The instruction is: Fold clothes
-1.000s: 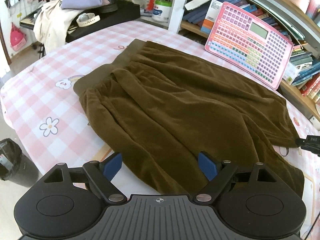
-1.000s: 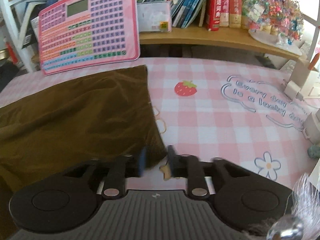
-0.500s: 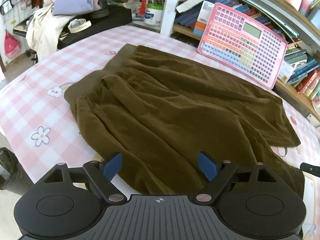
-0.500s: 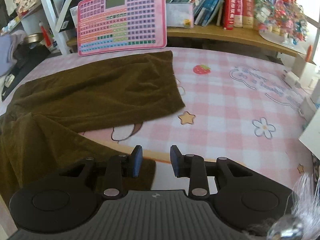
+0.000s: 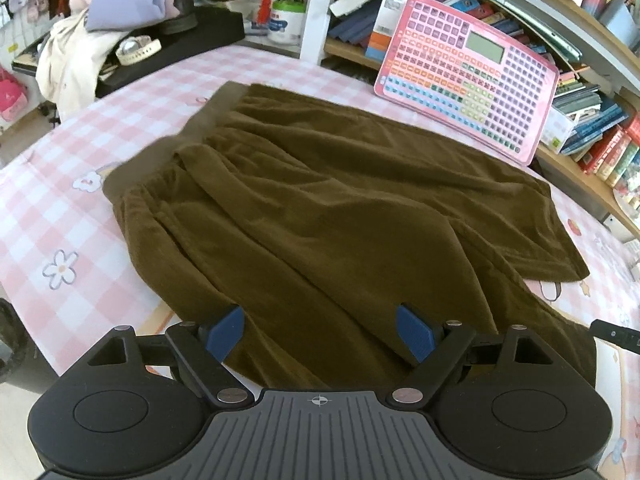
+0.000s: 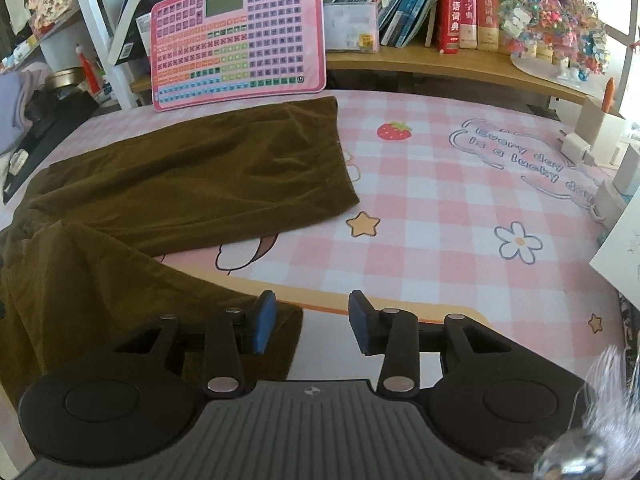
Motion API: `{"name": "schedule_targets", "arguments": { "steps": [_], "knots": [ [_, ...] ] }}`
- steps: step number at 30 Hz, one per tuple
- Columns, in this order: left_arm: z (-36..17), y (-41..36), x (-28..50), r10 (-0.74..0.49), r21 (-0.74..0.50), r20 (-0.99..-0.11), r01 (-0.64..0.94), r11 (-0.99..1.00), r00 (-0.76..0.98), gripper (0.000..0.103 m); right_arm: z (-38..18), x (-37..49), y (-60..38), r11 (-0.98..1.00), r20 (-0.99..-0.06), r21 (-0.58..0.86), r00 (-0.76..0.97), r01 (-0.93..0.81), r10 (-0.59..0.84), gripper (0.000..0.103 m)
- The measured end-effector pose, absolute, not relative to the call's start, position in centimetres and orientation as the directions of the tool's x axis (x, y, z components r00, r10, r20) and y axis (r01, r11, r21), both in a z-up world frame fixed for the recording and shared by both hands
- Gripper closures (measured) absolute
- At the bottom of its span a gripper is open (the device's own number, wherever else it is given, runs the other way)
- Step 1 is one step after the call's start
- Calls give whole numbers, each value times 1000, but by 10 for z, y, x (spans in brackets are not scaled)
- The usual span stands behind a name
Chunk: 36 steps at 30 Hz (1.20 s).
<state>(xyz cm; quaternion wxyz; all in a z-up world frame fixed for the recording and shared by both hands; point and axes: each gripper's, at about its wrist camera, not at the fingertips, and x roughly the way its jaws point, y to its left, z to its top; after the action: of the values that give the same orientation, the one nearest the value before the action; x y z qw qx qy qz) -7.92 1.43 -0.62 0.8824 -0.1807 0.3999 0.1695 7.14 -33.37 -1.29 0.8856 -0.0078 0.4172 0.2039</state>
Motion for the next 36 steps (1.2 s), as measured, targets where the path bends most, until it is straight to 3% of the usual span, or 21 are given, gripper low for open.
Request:
{"name": "schedule_targets", "arguments": {
  "steps": [9,16,23,29,36],
  "knots": [
    [-4,13,-77,164,-164,-773,-443,881,612,17,-15,74,-316,888,-736,168,545,-428,401,65],
    [-2,22,-82,199,-146,-773,-474,868,603,17,-28,66,-302,867,-775,24,538,-498,331,65],
    [-3,39,-95,249,-118,-774,-519,847,582,17,-36,86,-314,926,-731,-44,644,-375,226,64],
    [-2,75,-104,314,-119,-759,-596,794,571,17,-26,74,-322,939,-730,-20,647,-343,221,64],
    [-19,144,-101,309,-226,-780,-705,672,545,17,-15,20,-324,944,-748,-14,631,-329,209,63]
  ]
}}
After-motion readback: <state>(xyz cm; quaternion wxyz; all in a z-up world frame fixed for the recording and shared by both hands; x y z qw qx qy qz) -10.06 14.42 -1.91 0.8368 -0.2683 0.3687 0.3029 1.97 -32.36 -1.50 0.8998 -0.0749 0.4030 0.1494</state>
